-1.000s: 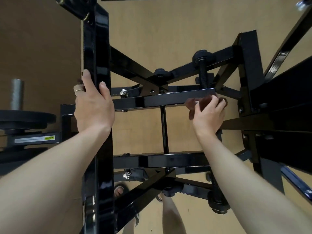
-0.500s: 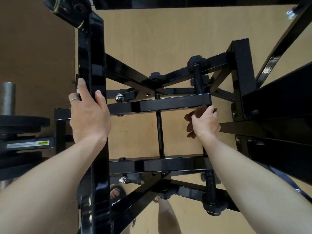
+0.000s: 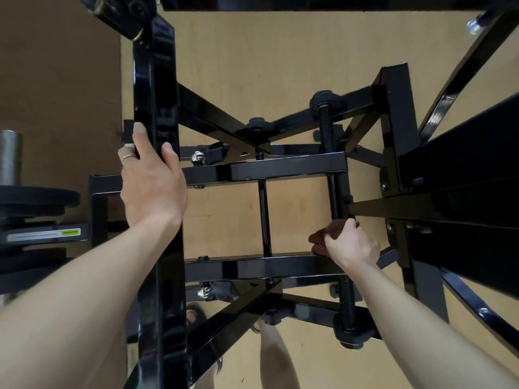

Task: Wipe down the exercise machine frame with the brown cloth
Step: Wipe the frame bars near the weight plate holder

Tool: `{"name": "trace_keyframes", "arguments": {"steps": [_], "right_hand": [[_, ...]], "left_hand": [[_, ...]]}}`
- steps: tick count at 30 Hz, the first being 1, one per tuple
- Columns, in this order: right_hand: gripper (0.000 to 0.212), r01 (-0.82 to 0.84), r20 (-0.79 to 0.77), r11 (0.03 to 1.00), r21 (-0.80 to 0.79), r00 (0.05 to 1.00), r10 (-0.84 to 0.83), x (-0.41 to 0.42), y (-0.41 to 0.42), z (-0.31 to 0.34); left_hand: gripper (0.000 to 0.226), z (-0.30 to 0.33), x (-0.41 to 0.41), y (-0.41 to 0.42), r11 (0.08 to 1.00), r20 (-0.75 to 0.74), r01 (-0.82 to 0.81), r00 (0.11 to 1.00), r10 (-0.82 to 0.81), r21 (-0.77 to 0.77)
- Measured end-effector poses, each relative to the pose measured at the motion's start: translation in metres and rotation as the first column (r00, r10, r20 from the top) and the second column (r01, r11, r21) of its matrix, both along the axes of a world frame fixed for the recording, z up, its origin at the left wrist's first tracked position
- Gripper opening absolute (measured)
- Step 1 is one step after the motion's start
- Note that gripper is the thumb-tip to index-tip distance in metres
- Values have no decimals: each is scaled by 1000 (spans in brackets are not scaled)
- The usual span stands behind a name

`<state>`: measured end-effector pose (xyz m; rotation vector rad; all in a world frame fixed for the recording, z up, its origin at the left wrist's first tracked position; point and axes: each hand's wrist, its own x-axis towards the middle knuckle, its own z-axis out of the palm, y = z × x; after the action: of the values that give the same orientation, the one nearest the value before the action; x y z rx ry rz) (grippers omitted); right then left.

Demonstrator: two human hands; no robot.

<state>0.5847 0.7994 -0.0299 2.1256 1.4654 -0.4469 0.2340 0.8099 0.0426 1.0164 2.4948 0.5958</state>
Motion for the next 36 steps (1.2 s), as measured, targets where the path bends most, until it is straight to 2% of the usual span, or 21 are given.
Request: {"name": "trace_keyframes", "arguments": {"steps": [2, 4, 5, 6, 7, 8, 9, 10, 11, 14, 18, 20, 22, 24, 25, 29, 31, 34, 36], "right_hand": [[64, -177, 56, 979, 102, 984, 172, -8, -8, 5], [63, -385, 44, 877, 287, 920, 389, -24, -17, 6], [61, -403, -13, 840, 364, 899, 438, -36, -19, 3], [59, -347, -112, 856, 383, 902, 416, -50, -17, -1], [58, -216, -243, 915, 342, 920, 308, -65, -12, -8], [59, -28, -377, 970, 241, 918, 120, -81, -3, -19], [62, 155, -477, 982, 110, 875, -85, -94, 7, -32], [66, 257, -525, 966, 9, 824, -214, -105, 16, -45], [68, 256, -533, 966, -31, 814, -233, -114, 23, -59], [72, 101, -500, 994, -32, 860, -103, -130, 42, -97], [58, 110, -451, 993, -35, 885, -114, -156, 71, -135], [54, 254, -503, 965, -65, 827, -252, -163, 80, -151], [50, 455, -547, 884, -108, 715, -435, -165, 81, -159], [45, 529, -568, 836, -146, 648, -508, -164, 79, -160], [42, 520, -577, 841, -147, 645, -500, -162, 76, -159], [45, 263, -530, 958, -114, 800, -283, -150, 55, -149], [47, 246, -505, 949, -197, 804, -313, -144, 39, -146], [53, 265, -420, 883, -387, 802, -424, -131, 21, -145], [51, 111, -377, 844, -525, 858, -347, -119, 13, -144]], "left_hand": [[54, 2, 1, 1, 1000, 5, -3, 1000, 3, -6], [54, 3, 1, 1, 1000, 14, -10, 1000, 10, -18], [54, 4, 1, 2, 1000, 17, -15, 1000, 16, -23], [54, 4, 1, 2, 1000, 20, -19, 1000, 19, -23], [53, 4, 2, 2, 1000, 25, -21, 999, 21, -21], [53, 4, 2, 2, 1000, 29, -21, 999, 21, -16], [53, 4, 2, 2, 1000, 32, -22, 999, 22, -11], [53, 3, 2, 1, 1000, 32, -24, 999, 25, -9], [53, 2, 2, 1, 1000, 28, -27, 999, 27, -7], [52, -1, 3, 0, 1000, 20, -30, 999, 30, 3], [51, -1, 0, -2, 1000, 26, -8, 1000, 7, 30], [50, -3, -1, -3, 999, 37, -3, 999, 1, 50], [49, -5, -2, -4, 998, 31, -19, 999, 17, 64], [49, -6, -1, -4, 998, 14, -21, 1000, 20, 63], [49, -5, -1, -5, 998, 4, -18, 1000, 17, 58], [49, -4, -1, -5, 998, 7, -22, 1000, 21, 61], [50, -5, -2, -5, 997, 11, -20, 1000, 19, 68], [49, -6, -1, -5, 997, 6, -9, 1000, 8, 72], [49, -6, -2, -4, 997, 7, 0, 1000, -1, 76]]}}
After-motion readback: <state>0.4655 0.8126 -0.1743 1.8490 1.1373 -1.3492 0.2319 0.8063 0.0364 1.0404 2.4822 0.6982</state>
